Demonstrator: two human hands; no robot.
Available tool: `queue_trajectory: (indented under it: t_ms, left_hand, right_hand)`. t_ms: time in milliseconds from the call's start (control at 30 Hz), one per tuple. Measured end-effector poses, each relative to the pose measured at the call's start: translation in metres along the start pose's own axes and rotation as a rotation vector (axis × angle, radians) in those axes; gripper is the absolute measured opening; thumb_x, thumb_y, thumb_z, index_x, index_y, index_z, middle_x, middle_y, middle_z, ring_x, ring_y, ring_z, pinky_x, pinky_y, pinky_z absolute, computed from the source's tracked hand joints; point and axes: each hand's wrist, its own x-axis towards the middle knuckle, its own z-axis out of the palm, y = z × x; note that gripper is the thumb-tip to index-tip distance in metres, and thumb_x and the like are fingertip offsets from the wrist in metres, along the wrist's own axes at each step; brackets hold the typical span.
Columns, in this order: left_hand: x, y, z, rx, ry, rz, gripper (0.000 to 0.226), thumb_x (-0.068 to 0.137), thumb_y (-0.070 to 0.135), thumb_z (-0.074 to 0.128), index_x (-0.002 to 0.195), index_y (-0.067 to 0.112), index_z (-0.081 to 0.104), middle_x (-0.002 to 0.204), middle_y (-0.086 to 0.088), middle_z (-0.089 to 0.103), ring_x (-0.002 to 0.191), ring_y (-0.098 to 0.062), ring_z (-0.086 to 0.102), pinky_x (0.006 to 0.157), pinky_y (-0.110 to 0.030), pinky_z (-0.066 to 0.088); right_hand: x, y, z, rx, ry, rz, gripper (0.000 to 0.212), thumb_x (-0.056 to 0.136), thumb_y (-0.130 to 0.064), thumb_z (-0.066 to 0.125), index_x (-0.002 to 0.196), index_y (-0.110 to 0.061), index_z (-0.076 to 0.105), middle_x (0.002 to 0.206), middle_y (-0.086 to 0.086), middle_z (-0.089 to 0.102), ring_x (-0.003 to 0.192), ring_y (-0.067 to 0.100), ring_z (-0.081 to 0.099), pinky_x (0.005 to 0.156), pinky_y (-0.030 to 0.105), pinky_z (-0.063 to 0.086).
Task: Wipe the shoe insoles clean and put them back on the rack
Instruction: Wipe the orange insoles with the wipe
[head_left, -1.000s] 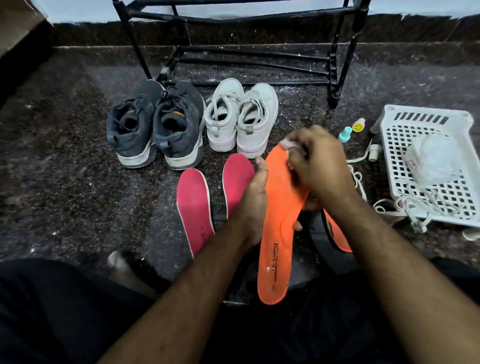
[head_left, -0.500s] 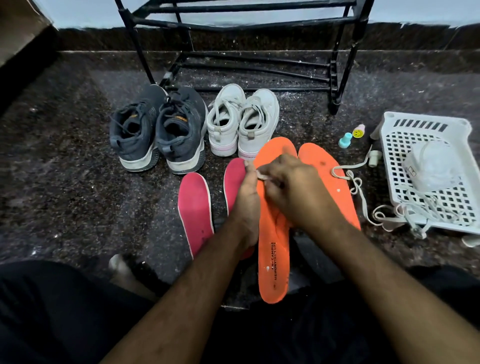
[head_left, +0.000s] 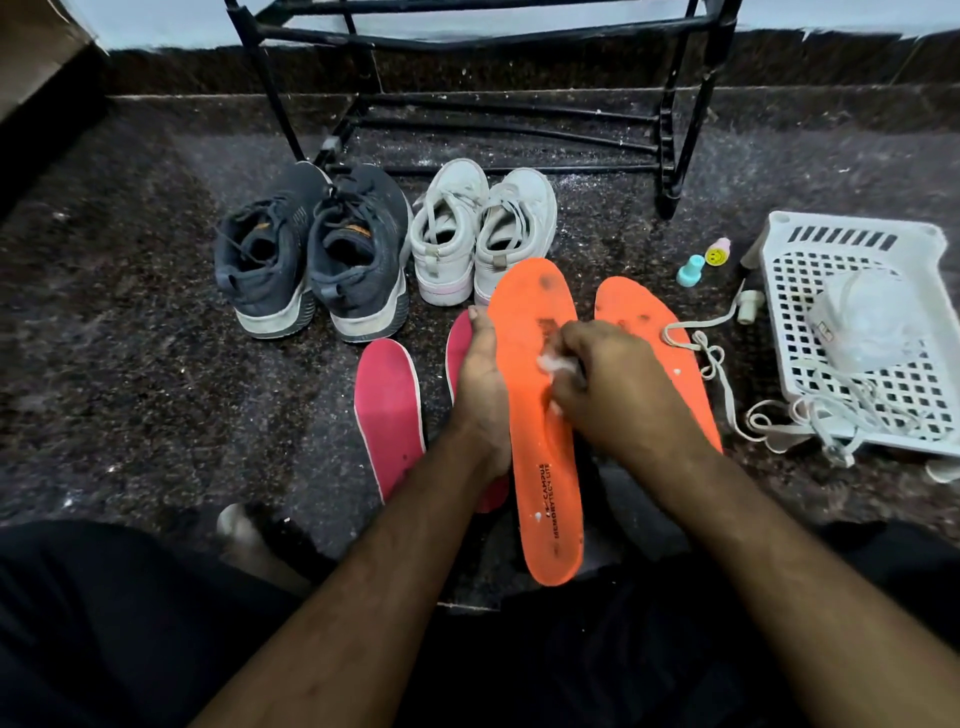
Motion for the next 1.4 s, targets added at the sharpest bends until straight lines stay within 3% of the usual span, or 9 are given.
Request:
queue_trajectory:
  t_ms: [100, 267, 400, 533, 733, 900, 1067, 1167, 1400]
  left_hand:
    - [0.004, -0.002, -0.002, 0.060, 0.032, 0.002, 0.092, 0.090, 0.079, 0.014, 0.107, 0.007, 0.068, 0.100, -0.014, 0.068, 0.080, -0.025, 0.068, 0.074, -0.035, 0.056]
    - [-0.003, -0.004, 0.003, 0.164, -0.022, -0.071, 0.091, 0.088, 0.080, 0.007, 0.122, 0.016, 0.062, 0.094, -0.007, 0.073, 0.078, -0.023, 0.070, 0.054, -0.044, 0.058]
    - [0.001, -0.002, 0.000, 0.090, 0.069, 0.023, 0.089, 0.080, 0.087, 0.033, 0.112, 0.010, 0.064, 0.104, -0.014, 0.063, 0.086, -0.025, 0.062, 0.078, -0.036, 0.050]
    - [0.007, -0.002, -0.009, 0.040, 0.132, 0.041, 0.105, 0.085, 0.085, 0.029, 0.144, -0.001, 0.047, 0.147, -0.027, 0.045, 0.129, -0.042, 0.048, 0.116, -0.058, 0.030]
    - [-0.001, -0.009, 0.006, 0.042, 0.023, -0.075, 0.086, 0.088, 0.081, 0.018, 0.123, 0.017, 0.064, 0.111, -0.014, 0.070, 0.101, -0.032, 0.066, 0.089, -0.047, 0.050]
    - [0.002, 0.004, -0.008, -0.058, 0.072, -0.004, 0.086, 0.092, 0.079, 0.021, 0.098, 0.012, 0.076, 0.113, -0.016, 0.066, 0.118, -0.035, 0.059, 0.113, -0.049, 0.039]
    - [-0.002, -0.003, 0.004, -0.065, 0.018, -0.030, 0.073, 0.097, 0.068, 0.026, 0.115, 0.011, 0.067, 0.121, -0.018, 0.065, 0.123, -0.035, 0.059, 0.109, -0.042, 0.043]
    - [-0.003, -0.005, 0.009, -0.055, -0.015, -0.037, 0.064, 0.099, 0.057, 0.030, 0.101, 0.008, 0.071, 0.093, -0.013, 0.074, 0.089, -0.025, 0.071, 0.083, -0.033, 0.057]
    - [0.001, -0.003, -0.001, -0.039, -0.052, -0.097, 0.073, 0.101, 0.061, 0.023, 0.101, 0.005, 0.070, 0.092, -0.015, 0.073, 0.083, -0.024, 0.072, 0.077, -0.033, 0.059]
  right_hand:
    - [-0.010, -0.003, 0.003, 0.073, -0.117, -0.047, 0.021, 0.075, -0.002, 0.065, 0.088, -0.018, 0.066, 0.088, 0.005, 0.068, 0.086, 0.026, 0.064, 0.081, 0.036, 0.049]
    - [0.027, 0.026, -0.017, 0.002, 0.172, 0.132, 0.018, 0.081, -0.007, 0.063, 0.096, -0.015, 0.069, 0.094, 0.005, 0.067, 0.087, 0.023, 0.062, 0.081, 0.032, 0.046]
    - [0.002, 0.001, 0.006, 0.044, 0.002, 0.042, 0.019, 0.080, -0.002, 0.060, 0.095, -0.014, 0.064, 0.094, 0.010, 0.066, 0.087, 0.029, 0.061, 0.078, 0.034, 0.045]
    - [-0.018, -0.015, 0.015, 0.118, -0.101, -0.058, 0.018, 0.079, -0.001, 0.063, 0.090, -0.015, 0.062, 0.087, 0.001, 0.063, 0.082, 0.018, 0.056, 0.072, 0.028, 0.036]
    - [0.025, 0.014, -0.002, 0.076, 0.201, 0.025, 0.019, 0.081, 0.000, 0.061, 0.092, -0.015, 0.066, 0.090, 0.001, 0.062, 0.083, 0.019, 0.057, 0.074, 0.020, 0.033]
    - [-0.009, -0.020, 0.016, 0.106, -0.011, -0.179, 0.022, 0.079, -0.004, 0.060, 0.096, -0.017, 0.067, 0.092, 0.003, 0.063, 0.084, 0.020, 0.059, 0.076, 0.033, 0.043]
    - [0.010, 0.001, 0.005, 0.100, 0.065, -0.095, 0.020, 0.081, -0.004, 0.059, 0.095, -0.015, 0.068, 0.092, 0.003, 0.065, 0.084, 0.022, 0.061, 0.078, 0.029, 0.042]
    - [0.024, 0.008, 0.002, 0.099, 0.157, 0.003, 0.018, 0.084, -0.004, 0.065, 0.099, -0.012, 0.071, 0.096, 0.005, 0.069, 0.091, 0.024, 0.064, 0.081, 0.025, 0.041]
    - [-0.003, -0.012, 0.005, 0.162, 0.071, -0.178, 0.022, 0.080, -0.006, 0.064, 0.098, -0.019, 0.070, 0.088, -0.001, 0.066, 0.082, 0.015, 0.060, 0.075, 0.030, 0.045]
